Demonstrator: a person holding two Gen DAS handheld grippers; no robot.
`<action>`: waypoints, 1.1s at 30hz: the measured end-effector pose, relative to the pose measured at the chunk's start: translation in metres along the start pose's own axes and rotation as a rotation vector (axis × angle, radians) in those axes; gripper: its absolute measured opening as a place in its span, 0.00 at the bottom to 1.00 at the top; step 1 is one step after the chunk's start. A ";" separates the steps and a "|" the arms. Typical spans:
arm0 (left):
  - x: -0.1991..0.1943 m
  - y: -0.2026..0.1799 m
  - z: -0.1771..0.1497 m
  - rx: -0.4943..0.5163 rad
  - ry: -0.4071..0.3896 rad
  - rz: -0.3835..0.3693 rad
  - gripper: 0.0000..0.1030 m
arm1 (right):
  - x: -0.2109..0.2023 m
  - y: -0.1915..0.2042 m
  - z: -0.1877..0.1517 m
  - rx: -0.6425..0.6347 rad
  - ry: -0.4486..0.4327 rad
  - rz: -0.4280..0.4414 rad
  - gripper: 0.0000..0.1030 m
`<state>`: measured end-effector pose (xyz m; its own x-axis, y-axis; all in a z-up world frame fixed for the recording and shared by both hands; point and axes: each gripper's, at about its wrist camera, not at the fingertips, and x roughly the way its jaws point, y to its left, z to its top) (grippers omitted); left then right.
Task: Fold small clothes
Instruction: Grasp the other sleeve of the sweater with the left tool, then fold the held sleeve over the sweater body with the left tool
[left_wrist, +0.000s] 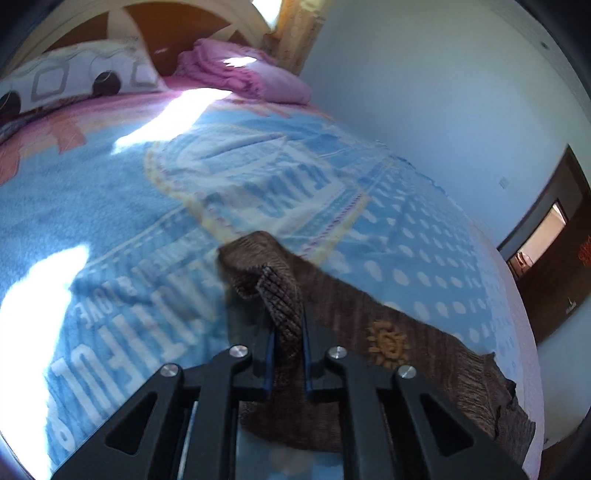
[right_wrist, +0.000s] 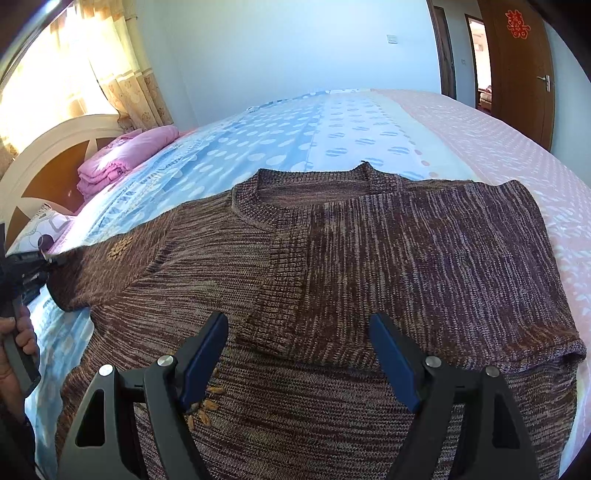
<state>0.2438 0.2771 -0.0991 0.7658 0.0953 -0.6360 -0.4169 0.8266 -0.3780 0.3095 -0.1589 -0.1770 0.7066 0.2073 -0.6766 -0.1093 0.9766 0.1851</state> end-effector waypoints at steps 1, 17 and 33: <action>-0.006 -0.021 -0.002 0.051 -0.017 -0.029 0.11 | 0.000 -0.001 0.000 0.005 -0.002 0.004 0.77; 0.005 -0.205 -0.151 0.508 0.252 -0.259 0.12 | -0.001 -0.008 0.000 0.035 -0.010 0.033 0.77; -0.031 -0.113 -0.134 0.364 0.096 -0.007 0.82 | -0.004 -0.007 0.007 0.057 0.013 0.028 0.77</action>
<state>0.2015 0.1061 -0.1267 0.7116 0.0505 -0.7008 -0.1970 0.9717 -0.1301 0.3123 -0.1666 -0.1707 0.6948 0.2354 -0.6795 -0.0887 0.9658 0.2438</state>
